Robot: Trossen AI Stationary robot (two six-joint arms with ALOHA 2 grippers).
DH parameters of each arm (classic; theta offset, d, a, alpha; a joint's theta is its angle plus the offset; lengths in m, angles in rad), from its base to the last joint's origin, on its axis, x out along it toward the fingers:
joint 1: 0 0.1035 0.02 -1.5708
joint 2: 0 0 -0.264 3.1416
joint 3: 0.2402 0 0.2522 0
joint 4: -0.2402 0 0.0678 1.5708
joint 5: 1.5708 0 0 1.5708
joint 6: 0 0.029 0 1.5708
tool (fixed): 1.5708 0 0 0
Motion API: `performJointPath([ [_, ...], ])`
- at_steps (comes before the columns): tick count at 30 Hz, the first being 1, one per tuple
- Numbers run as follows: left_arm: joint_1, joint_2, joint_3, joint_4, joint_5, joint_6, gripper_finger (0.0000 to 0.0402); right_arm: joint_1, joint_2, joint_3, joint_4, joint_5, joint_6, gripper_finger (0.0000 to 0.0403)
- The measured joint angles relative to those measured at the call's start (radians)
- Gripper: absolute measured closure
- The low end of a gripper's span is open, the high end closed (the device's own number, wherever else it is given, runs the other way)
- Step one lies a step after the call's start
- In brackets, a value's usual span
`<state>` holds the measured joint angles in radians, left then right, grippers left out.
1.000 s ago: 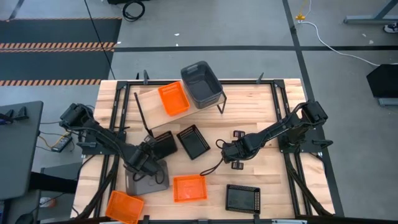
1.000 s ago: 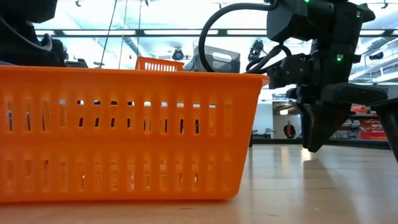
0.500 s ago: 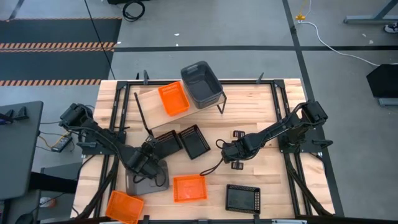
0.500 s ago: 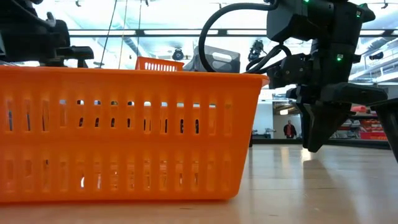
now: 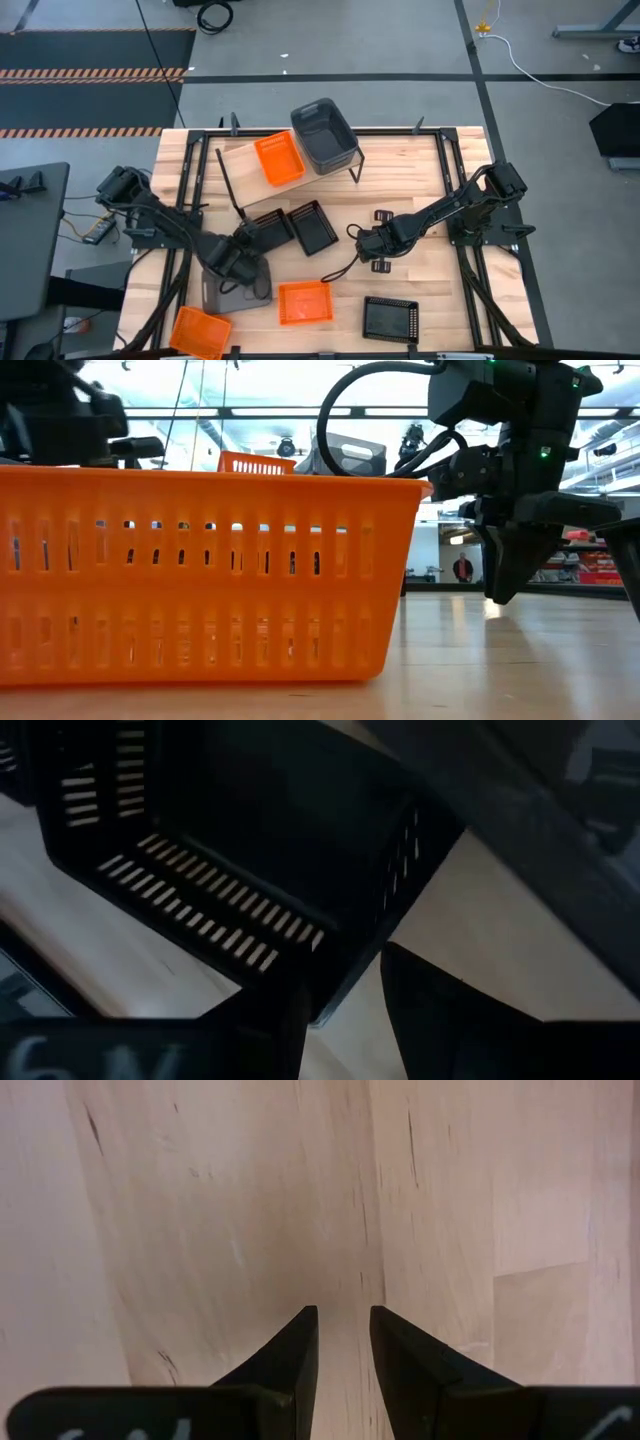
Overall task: Stack baskets on shelf by color
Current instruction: Put the top left black basket on the shelf
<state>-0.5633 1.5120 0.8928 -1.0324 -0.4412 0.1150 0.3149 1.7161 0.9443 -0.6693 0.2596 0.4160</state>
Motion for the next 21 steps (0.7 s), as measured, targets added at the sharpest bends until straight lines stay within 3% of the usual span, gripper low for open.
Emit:
performJointPath([
  [6,0.021,0.0,0.0,0.039,0.032,-0.056,0.0281,0.0,0.0,0.0,-0.003,0.0,0.0,0.0302],
  [12,0.013,0.026,-0.001,0.059,0.098,-0.059,0.0335,0.0,0.0,0.0,-0.004,0.0,0.0,0.0302],
  [17,0.014,0.06,0.001,0.058,0.096,-0.058,0.0385,0.0,0.0,0.0,-0.005,0.0,0.0,0.0302],
  [21,0.014,0.063,0.001,0.056,0.075,-0.059,0.0388,0.0,0.0,0.0,-0.005,0.0,0.0,0.0302],
])
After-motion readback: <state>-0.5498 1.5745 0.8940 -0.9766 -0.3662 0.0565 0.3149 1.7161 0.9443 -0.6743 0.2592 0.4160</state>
